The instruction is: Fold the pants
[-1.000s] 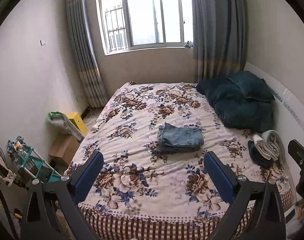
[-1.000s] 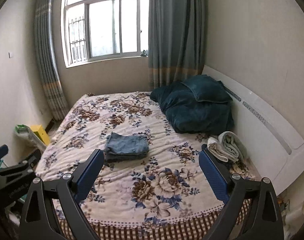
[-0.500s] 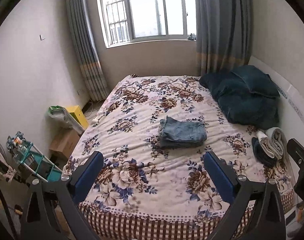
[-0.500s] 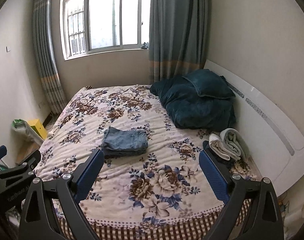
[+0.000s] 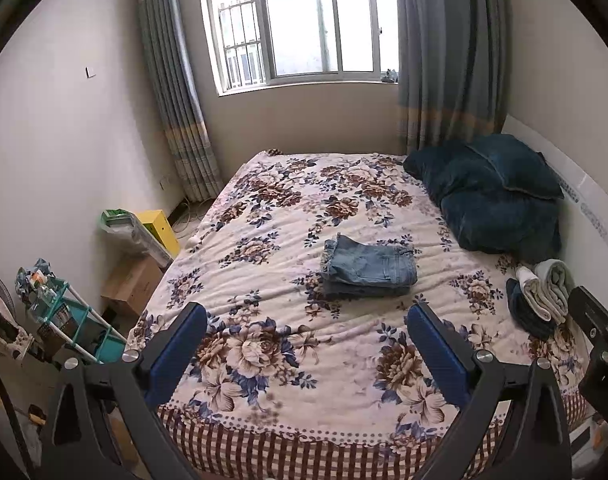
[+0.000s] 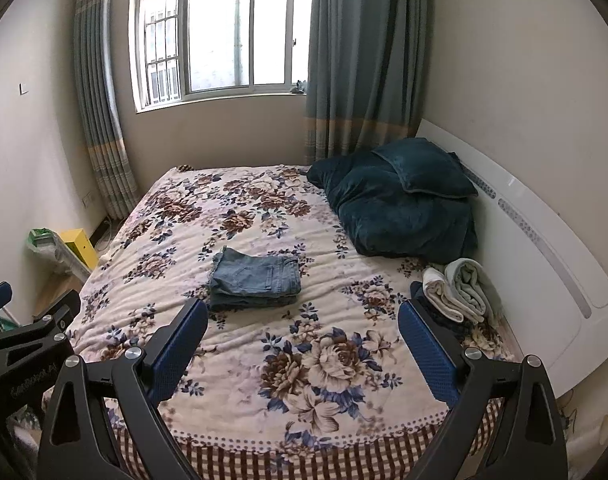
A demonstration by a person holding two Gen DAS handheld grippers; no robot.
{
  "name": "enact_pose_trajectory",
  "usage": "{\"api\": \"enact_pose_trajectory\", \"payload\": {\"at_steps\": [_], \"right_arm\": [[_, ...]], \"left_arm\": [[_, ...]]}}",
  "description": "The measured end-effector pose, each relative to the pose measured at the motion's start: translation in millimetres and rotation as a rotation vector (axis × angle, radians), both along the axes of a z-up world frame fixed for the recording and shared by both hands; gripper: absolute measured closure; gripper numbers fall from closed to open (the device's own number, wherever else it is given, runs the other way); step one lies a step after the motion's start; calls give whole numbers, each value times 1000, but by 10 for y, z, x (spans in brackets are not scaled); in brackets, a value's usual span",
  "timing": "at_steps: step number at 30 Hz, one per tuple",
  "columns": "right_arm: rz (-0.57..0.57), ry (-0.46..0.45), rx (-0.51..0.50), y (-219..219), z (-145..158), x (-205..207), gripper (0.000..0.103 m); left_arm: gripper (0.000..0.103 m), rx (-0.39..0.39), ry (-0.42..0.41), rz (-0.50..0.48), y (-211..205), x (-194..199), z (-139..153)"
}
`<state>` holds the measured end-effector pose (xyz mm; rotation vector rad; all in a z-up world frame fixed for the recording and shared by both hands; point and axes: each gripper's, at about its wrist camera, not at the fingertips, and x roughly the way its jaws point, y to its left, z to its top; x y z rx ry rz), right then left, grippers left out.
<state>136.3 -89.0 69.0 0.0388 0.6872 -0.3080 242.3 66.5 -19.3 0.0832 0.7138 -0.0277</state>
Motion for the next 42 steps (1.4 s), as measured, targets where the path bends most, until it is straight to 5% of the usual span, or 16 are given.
{"api": "enact_pose_trajectory", "payload": {"at_steps": [42], "right_arm": [[16, 13, 35, 107, -75, -15, 5]], "left_arm": [[0, 16, -34, 16, -27, -125, 63]]}}
